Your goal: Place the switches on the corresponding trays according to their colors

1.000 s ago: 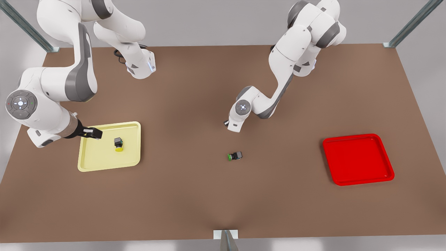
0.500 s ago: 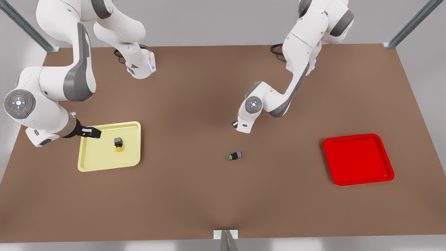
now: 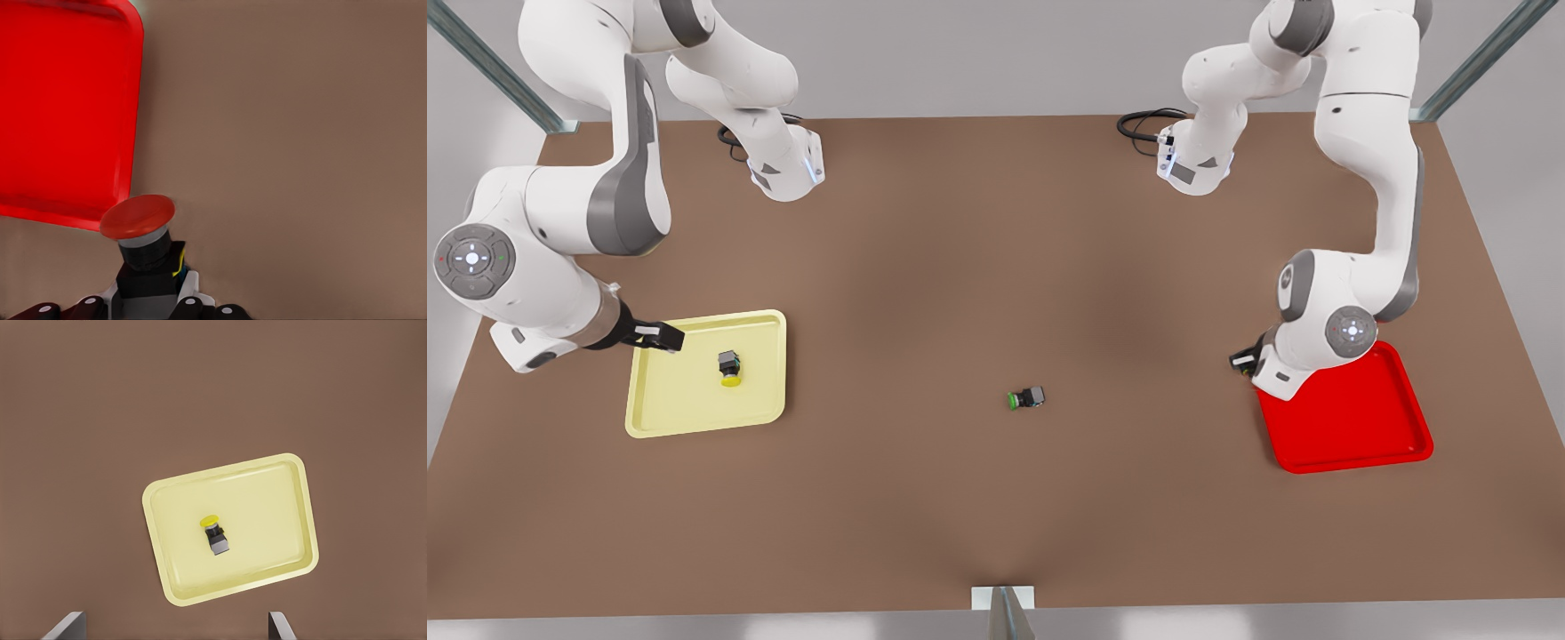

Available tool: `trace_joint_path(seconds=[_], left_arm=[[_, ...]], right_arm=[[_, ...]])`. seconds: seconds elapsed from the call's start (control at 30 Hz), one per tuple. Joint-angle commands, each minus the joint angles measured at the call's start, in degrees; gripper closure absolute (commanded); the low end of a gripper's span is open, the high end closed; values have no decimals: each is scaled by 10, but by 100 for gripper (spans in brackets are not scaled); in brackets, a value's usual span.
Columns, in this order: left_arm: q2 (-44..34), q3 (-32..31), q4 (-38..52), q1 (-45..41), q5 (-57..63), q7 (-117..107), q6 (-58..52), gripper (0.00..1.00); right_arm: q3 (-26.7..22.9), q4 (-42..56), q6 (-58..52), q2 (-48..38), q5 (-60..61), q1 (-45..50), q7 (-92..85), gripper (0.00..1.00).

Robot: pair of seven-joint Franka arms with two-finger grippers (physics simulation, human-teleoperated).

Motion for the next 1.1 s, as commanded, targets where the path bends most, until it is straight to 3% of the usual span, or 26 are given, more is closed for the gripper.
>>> trace_joint_path(seconds=[0.0,0.2,0.3,0.47,0.5,0.53,0.77,0.83,0.87,0.97,1.03,1.07], left_arm=[[1,0,0,7,-45,16,1,56],[75,3,67,112,62,184,63,55],[131,4,117,113,68,207,81,54],[158,4,111,112,65,201,104,53],[158,4,110,112,64,196,107,7],[158,4,110,112,64,196,106,0],[117,0,90,81,66,197,92,0],[84,-7,104,30,60,164,27,0],[64,-38,118,13,64,122,-15,0],[32,-72,278,-100,65,-7,-227,0],[-49,-124,278,-107,60,-48,-313,0],[-82,-118,279,-110,55,-35,-349,0]], right_arm=[[0,0,-1,0,0,0,0,0],[1,0,0,1,0,0,0,0],[1,0,0,1,0,0,0,0],[1,-1,1,1,1,1,0,0],[1,-1,2,1,1,0,0,0],[1,-1,2,1,1,0,0,0],[0,-1,2,2,1,2,0,0],[1,-1,0,1,1,2,0,0],[1,-1,-1,1,1,3,0,0],[0,-1,-1,1,1,3,0,0],[1,-1,-1,1,1,3,0,0],[1,-1,-1,1,1,3,0,0]])
